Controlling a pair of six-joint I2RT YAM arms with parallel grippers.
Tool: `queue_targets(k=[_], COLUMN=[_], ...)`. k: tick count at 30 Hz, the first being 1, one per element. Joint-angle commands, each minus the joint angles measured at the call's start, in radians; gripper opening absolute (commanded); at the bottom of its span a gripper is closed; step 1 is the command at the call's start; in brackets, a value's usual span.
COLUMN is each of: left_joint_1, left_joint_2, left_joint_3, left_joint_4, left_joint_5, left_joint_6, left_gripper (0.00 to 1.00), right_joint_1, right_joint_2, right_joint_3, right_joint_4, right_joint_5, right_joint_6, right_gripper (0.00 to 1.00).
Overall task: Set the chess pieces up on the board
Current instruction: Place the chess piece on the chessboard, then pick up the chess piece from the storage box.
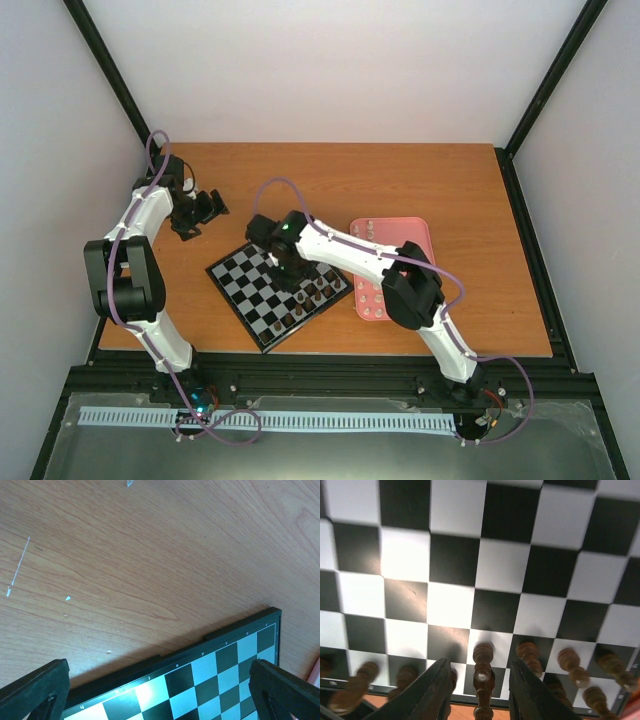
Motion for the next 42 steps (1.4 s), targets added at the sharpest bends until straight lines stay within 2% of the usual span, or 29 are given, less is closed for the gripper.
queue_targets(k=[1,5,8,12,16,20,24,42], left_joint_1=[-0.006,-0.005,-0.006,-0.010,-0.012,-0.018,-0.025,-0.031], left_joint_2=[-0.022,-0.022,-0.020,-0.019,-0.011,0.006,0.025,0.020], left_joint_3=[0.009,0.018,0.028,0.035,0.041,0.053,0.067,0.059], left_joint_4=[0.005,0.001,-0.005,-0.009,-0.011,-0.013,-0.019,-0.027], left_joint_5=[0.002,0.002,0.001,0.004,0.006,0.006,0.004,-0.011], left_joint_6=[0.006,0.007,0.008,0.008,0.008,0.007,0.007,0.014], left_gripper=[1.00,1.00,1.00,1.00,1.00,1.00,1.00,1.00], right_joint_1=[-0.014,-0.100,-0.216,-0.434,-0.607,-0.726,-0.774,-0.853], right_joint_2=[-0.080,-0.148,-0.271,-0.424,-0.513,-0.529,-0.516,-0.431], right_joint_3=[0.122,0.093,-0.101,-0.383,-0.552,-0.666,-0.733,-0.792], right_joint_4=[-0.060,-0.078,-0.012,0.093,0.144,0.188,0.234,0.308], right_joint_5=[0.064,0.094,0.112,0.099,0.121,0.102,0.089,0.086], right_joint_6=[-0.003,0.016,0.033,0.041,0.012,-0.037,-0.063,-0.121], right_gripper=[0.34,0.36,0.37,0.37,0.37,0.36,0.36,0.34])
